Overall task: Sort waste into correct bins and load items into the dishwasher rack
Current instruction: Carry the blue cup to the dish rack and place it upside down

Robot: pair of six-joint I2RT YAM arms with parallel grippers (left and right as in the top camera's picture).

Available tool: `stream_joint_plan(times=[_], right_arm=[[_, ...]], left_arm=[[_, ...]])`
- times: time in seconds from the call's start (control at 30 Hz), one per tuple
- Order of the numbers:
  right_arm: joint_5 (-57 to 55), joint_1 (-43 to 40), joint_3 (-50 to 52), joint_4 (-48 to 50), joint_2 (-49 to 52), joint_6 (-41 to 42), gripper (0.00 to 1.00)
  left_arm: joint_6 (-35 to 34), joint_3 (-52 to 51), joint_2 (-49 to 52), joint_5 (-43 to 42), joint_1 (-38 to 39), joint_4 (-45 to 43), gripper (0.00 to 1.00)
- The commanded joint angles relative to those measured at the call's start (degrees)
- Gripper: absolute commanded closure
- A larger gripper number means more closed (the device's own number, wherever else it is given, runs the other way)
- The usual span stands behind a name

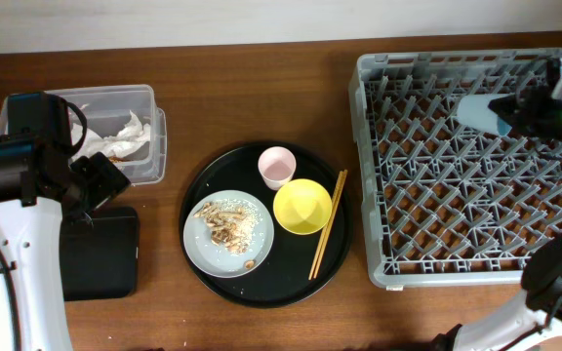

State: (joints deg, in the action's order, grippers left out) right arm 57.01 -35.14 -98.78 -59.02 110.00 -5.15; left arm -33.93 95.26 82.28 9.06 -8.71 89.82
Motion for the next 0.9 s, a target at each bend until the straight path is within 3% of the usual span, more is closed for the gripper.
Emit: stream_joint_plan(times=[0.0,0.1,0.27,0.63,0.87], right_arm=[[13.27,-4.98,-0.48,0.28,5.03,-1.97,0.96],[23.74,-7.28,0.35,-1.77,9.73,-6.69,0.96],[23.80,-7.26,4.74,-1.88,11.15,-6.84,0.96],[14.05,-7.48,8.26,-3.93,11.37,-6.67,0.95],[7.39,-11.87,10.49,-6.43,11.34,-6.62,0.92]], left_arm=[[-0.59,0.39,-0.24,0.66,-0.24,0.00,0.01],[-0.59,0.39,-0.24,0.66,-0.24,0.00,0.01],[-0.59,0.39,-0.24,0.66,-0.24,0.00,0.01],[-0.59,0.39,-0.24,0.66,-0.24,0.00,0.01],[-0.57,0.39,-0.24,0.66,-0.24,0.02,0.01]])
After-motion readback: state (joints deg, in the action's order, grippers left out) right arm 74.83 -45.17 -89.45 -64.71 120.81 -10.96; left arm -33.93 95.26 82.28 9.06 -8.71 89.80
